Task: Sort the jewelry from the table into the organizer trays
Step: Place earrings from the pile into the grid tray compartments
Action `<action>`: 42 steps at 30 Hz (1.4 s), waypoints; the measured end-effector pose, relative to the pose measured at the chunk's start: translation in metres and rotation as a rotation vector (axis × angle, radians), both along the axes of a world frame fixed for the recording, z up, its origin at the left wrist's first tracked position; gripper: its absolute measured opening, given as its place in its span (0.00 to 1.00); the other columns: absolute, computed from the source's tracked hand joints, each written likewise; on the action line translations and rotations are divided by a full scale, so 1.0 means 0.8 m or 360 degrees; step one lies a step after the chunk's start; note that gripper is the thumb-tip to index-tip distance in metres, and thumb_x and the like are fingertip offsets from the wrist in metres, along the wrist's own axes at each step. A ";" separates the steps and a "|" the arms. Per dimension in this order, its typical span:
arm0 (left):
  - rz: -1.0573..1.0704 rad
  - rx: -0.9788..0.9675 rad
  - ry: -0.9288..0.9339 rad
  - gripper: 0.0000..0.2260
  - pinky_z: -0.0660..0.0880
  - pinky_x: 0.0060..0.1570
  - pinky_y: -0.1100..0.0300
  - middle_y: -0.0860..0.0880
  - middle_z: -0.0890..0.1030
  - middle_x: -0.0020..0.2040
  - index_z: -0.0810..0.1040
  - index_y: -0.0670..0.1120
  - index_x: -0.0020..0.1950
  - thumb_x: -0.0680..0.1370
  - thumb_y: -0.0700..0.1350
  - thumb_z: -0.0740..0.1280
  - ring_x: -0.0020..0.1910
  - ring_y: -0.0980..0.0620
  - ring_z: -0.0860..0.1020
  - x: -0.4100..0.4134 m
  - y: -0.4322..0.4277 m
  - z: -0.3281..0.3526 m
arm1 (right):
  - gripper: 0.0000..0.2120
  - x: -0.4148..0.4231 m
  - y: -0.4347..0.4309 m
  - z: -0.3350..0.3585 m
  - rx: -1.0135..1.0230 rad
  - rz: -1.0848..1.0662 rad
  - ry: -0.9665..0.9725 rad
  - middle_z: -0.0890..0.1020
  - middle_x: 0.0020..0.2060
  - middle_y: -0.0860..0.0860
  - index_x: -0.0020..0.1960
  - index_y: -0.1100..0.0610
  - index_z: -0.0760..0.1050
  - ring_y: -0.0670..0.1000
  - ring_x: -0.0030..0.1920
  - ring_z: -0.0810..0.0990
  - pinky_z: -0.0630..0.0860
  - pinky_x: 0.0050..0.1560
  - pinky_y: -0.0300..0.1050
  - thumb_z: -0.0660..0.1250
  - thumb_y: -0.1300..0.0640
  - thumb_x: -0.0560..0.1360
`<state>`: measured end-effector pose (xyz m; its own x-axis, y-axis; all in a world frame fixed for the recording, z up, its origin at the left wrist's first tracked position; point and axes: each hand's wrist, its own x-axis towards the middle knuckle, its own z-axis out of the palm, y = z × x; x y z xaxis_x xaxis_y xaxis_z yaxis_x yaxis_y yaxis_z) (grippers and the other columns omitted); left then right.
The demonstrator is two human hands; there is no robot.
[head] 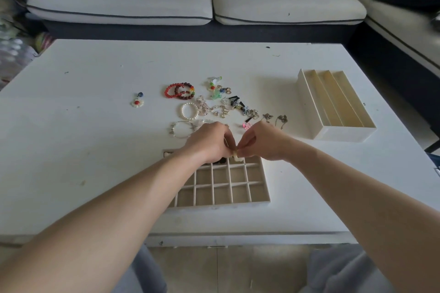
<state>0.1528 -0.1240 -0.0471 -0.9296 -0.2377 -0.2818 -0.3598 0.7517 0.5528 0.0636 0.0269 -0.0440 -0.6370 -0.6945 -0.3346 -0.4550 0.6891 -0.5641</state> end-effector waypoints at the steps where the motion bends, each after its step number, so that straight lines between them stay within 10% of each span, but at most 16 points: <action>1: -0.0010 -0.0039 0.0000 0.06 0.81 0.50 0.53 0.57 0.83 0.44 0.85 0.55 0.45 0.71 0.46 0.77 0.45 0.54 0.81 0.000 0.001 0.001 | 0.05 0.001 -0.001 0.000 0.0018 0.0005 0.0009 0.86 0.40 0.44 0.45 0.45 0.87 0.48 0.45 0.83 0.80 0.53 0.48 0.79 0.51 0.70; 42: -0.0162 -0.0228 -0.0054 0.06 0.80 0.50 0.52 0.55 0.82 0.48 0.83 0.59 0.43 0.73 0.47 0.75 0.48 0.52 0.81 -0.007 -0.007 0.006 | 0.10 0.022 0.000 0.010 0.0304 0.0154 0.0450 0.84 0.44 0.46 0.49 0.47 0.84 0.50 0.47 0.81 0.76 0.40 0.42 0.72 0.43 0.74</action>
<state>0.1474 -0.1294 -0.0419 -0.9415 -0.1827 -0.2833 -0.2942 0.8555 0.4261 0.0811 0.0269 -0.0357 -0.6572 -0.6980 -0.2843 -0.6430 0.7161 -0.2716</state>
